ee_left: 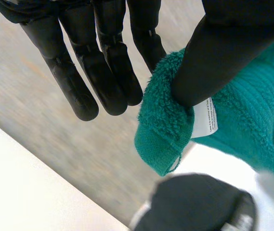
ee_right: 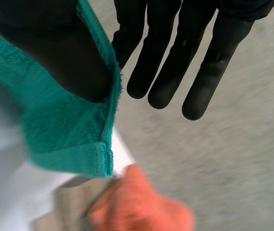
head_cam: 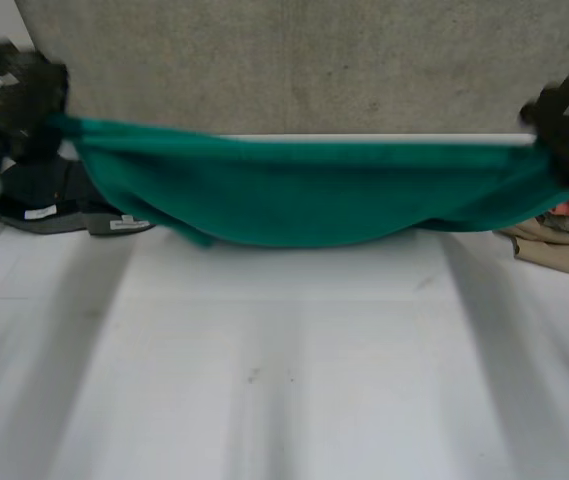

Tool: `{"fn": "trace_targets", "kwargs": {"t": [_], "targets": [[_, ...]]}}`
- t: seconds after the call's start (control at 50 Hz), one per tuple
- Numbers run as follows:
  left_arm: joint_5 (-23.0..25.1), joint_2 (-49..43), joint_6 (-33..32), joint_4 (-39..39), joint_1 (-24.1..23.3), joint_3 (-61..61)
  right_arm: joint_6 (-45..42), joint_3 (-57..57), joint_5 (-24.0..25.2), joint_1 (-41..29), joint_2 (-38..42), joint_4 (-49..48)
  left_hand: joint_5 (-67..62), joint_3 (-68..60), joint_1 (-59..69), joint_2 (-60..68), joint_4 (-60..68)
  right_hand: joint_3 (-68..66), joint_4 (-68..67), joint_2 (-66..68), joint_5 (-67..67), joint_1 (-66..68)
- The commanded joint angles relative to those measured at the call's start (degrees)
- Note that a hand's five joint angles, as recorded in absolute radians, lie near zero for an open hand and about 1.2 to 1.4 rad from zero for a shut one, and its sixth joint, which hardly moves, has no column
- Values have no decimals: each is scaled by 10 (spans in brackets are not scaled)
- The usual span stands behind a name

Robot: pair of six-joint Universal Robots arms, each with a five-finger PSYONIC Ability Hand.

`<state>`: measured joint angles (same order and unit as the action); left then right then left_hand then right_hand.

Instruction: Fold the laundry.

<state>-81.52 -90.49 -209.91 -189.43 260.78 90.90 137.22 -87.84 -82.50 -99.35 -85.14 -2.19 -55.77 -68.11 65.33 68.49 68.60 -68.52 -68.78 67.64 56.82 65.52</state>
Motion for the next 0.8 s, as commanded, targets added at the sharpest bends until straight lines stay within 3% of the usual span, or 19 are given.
{"fn": "trace_targets", "kwargs": {"t": [0.02, 0.1, 0.18, 0.38, 0.46, 0.5, 0.54, 0.56, 0.6, 0.66, 0.8], "targets": [[7, 126, -2, 76, 3, -6, -8, 127, -2, 0, -67, 166, -142, -119, 147, 115, 114, -115, -112, 124, 132, 145], [8, 125, -4, 113, 3, -12, -20, 158, -5, -2, -27, 215, -142, -119, 147, 115, 114, -115, -112, 124, 132, 145], [8, 57, -12, 118, 4, -18, -57, 167, -17, -9, 21, 224, -142, -119, 147, 115, 114, -115, -112, 124, 132, 145], [-1, -219, -75, 93, -5, -187, -78, 246, -72, -38, 180, 190, -142, -119, 147, 115, 114, -115, -112, 124, 132, 145], [-6, -289, -77, 27, -25, -305, -72, 318, -82, -41, 225, 75, -142, -119, 147, 115, 114, -115, -112, 124, 132, 145], [-7, -301, -73, -21, -33, -347, -59, 345, -84, -44, 231, -48, -142, -119, 147, 115, 114, -115, -112, 124, 132, 145], [-11, -304, -63, -109, -44, -387, -46, 353, -87, -44, 230, -138, -142, -119, 147, 115, 114, -115, -112, 124, 132, 145], [-15, -302, -59, -142, -43, -390, -31, 352, -85, -43, 227, -237, -142, -119, 147, 115, 114, -115, -112, 124, 132, 145], [-34, -295, -36, -231, -47, -390, -23, 351, -86, -44, 223, -293, -142, -119, 147, 115, 114, -115, -112, 124, 132, 145], [-56, -265, -10, -291, -50, -380, -18, 351, -83, -46, 220, -331, -142, -119, 147, 115, 114, -115, -112, 124, 132, 145], [-62, -228, 11, -253, -46, -284, 3, 305, -80, -41, 217, -317, -142, -119, 147, 115, 114, -115, -112, 124, 132, 145]]}}
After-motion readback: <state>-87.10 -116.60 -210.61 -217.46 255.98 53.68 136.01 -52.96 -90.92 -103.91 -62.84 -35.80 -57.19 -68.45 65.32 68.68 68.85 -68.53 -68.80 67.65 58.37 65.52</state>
